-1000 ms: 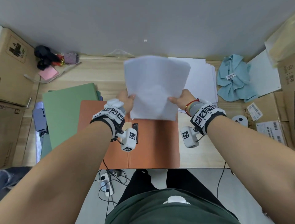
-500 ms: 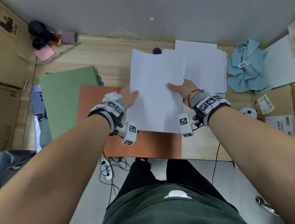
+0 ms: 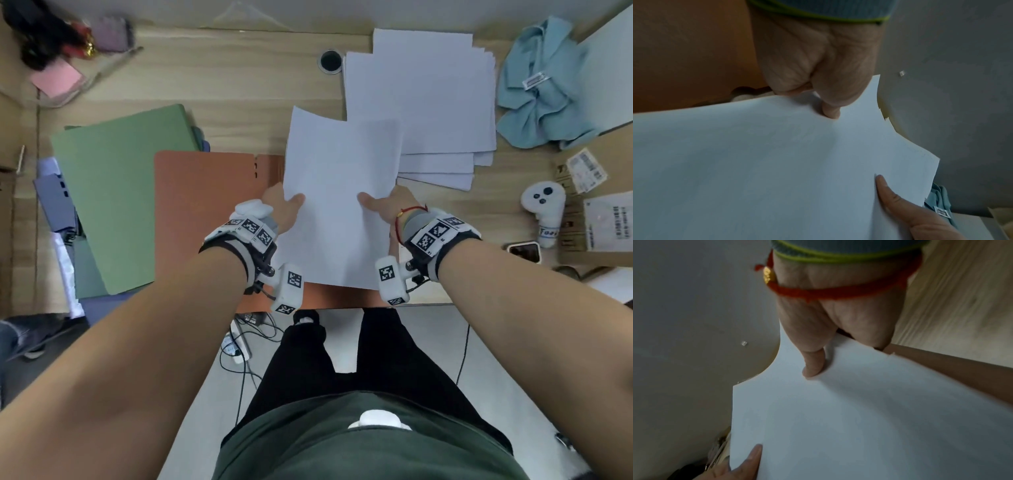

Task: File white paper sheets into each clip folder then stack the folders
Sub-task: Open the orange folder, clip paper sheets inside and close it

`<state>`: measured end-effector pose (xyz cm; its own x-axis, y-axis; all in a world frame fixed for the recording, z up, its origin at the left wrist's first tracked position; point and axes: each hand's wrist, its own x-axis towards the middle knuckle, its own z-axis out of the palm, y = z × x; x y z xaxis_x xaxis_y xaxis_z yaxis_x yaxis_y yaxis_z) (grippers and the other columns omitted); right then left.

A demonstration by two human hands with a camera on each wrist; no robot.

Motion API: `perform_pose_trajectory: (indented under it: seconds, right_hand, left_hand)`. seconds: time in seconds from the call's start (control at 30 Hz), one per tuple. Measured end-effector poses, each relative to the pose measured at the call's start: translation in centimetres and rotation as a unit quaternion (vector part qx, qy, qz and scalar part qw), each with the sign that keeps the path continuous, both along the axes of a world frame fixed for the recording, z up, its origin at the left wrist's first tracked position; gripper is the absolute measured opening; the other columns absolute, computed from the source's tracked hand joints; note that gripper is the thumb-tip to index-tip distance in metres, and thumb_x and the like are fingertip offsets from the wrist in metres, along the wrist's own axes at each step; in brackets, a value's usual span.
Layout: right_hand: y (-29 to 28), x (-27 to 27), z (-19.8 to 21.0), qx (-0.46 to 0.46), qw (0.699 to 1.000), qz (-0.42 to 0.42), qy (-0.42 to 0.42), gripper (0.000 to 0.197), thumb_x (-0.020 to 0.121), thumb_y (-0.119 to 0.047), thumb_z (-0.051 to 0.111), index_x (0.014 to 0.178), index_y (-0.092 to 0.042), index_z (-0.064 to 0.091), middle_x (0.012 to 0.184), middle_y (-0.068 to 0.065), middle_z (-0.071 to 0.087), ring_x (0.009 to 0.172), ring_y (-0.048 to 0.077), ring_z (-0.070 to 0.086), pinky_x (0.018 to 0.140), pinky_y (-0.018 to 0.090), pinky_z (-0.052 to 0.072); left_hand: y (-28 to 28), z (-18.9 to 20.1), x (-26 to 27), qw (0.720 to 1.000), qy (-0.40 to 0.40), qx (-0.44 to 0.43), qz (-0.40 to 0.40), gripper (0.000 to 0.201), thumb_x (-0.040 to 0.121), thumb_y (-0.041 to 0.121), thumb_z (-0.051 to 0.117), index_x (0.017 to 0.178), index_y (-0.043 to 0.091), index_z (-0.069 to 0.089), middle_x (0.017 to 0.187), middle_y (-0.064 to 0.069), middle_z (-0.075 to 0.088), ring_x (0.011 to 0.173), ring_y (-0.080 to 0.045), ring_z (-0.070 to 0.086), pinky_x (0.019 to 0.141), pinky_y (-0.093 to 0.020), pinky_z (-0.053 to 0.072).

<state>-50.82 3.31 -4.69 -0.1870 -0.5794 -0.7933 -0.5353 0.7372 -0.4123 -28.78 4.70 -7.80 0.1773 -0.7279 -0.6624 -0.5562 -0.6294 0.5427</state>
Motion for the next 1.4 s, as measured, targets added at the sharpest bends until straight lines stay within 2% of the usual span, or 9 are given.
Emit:
perform_pose_trajectory:
  seconds: [0.1,0.3,0.47,0.63,0.87,1.03,1.23,1.33,1.4]
  right_hand:
    - [0.8,0.1,0.3,-0.014,1.000,-0.016,-0.011,0.069,0.083,-0.050,0.069,0.133,-0.005,0.052,0.124,0.006,0.061,0.111,0.026,0.058,0.084,0.031,0.042]
    - [2.0,-0.6,-0.1,0.030,0.999,-0.021,-0.017,0.104,0.059,-0.069,0.074,0.139,-0.008,0.046,0.136,0.007,0.056,0.121,0.031,0.056,0.100,0.045,0.047]
    - [1.7,-0.8,-1.0,0.030,0.999,0.029,0.033,0.093,0.084,-0.056,0.064,0.147,0.000,0.028,0.147,0.016,0.043,0.121,0.029,0.051,0.097,0.037,0.041]
    - [2.3,-1.9,-1.6,0.013,0.996,0.045,0.070,0.070,0.085,-0.046,0.067,0.136,-0.002,0.048,0.133,0.012,0.057,0.120,0.032,0.055,0.090,0.033,0.043]
    - [3.3,-3.4,-2.2,0.012,0.996,0.051,0.067,0.055,0.089,-0.038,0.066,0.131,-0.006,0.052,0.125,0.010,0.061,0.114,0.030,0.058,0.082,0.027,0.040]
    - [3.0,-3.1,-2.2,0.020,0.996,0.051,0.077,0.059,0.092,-0.037,0.063,0.137,-0.002,0.046,0.133,0.013,0.055,0.122,0.032,0.053,0.086,0.030,0.038]
    - [2.8,-2.9,-1.9,0.027,0.994,0.058,0.084,0.064,0.094,-0.038,0.060,0.142,0.000,0.039,0.142,0.014,0.048,0.129,0.033,0.047,0.091,0.030,0.037]
    - [2.8,-2.7,-2.0,0.029,0.995,0.057,0.082,0.061,0.093,-0.038,0.060,0.138,0.000,0.043,0.137,0.014,0.052,0.125,0.033,0.050,0.084,0.029,0.035]
    - [2.8,-2.6,-2.2,0.032,0.995,0.055,0.076,0.060,0.093,-0.038,0.061,0.136,-0.001,0.045,0.133,0.014,0.055,0.122,0.032,0.052,0.083,0.029,0.035]
  left_hand:
    - [0.3,0.4,0.1,1.000,-0.015,0.019,0.001,0.053,0.098,0.040,0.053,0.136,0.003,0.048,0.134,-0.013,0.058,0.119,-0.034,0.057,0.101,-0.048,0.046]
    - [1.9,-0.8,0.0,0.999,-0.003,0.015,0.040,0.060,0.093,0.049,0.054,0.137,0.008,0.049,0.135,-0.010,0.058,0.119,-0.033,0.058,0.099,-0.049,0.048]
    - [3.3,-1.7,-0.3,0.998,-0.019,0.022,0.053,0.068,0.086,0.057,0.056,0.131,0.006,0.054,0.126,-0.010,0.062,0.109,-0.032,0.062,0.090,-0.045,0.052]
    - [4.0,-1.0,0.6,0.995,-0.055,0.024,0.079,0.040,0.090,0.044,0.063,0.119,0.017,0.058,0.107,0.003,0.065,0.075,-0.017,0.061,0.065,-0.026,0.046]
    - [3.4,-0.2,0.4,0.981,-0.155,0.091,-0.070,0.045,0.083,0.025,0.073,0.125,0.016,0.060,0.120,-0.004,0.066,0.107,-0.025,0.063,0.081,-0.029,0.048]
    - [2.8,-0.9,-1.0,0.979,-0.193,0.064,-0.026,0.017,0.081,0.031,0.069,0.074,0.023,0.056,0.084,-0.001,0.064,0.084,-0.022,0.068,0.064,-0.026,0.047]
    - [2.2,-1.9,-1.2,0.972,-0.217,0.074,-0.047,0.020,0.074,0.035,0.075,0.079,0.021,0.062,0.071,0.002,0.057,0.060,-0.014,0.052,0.042,-0.019,0.029]
    - [1.8,-2.9,-0.9,0.972,-0.210,0.095,-0.051,0.036,0.091,0.027,0.066,0.065,0.016,0.044,0.063,0.002,0.042,0.052,-0.009,0.037,0.044,-0.018,0.026]
    - [1.7,-2.6,-0.6,0.975,-0.193,0.085,-0.069,0.045,0.084,0.031,0.071,0.059,0.020,0.036,0.068,-0.001,0.047,0.061,-0.015,0.047,0.055,-0.023,0.039]
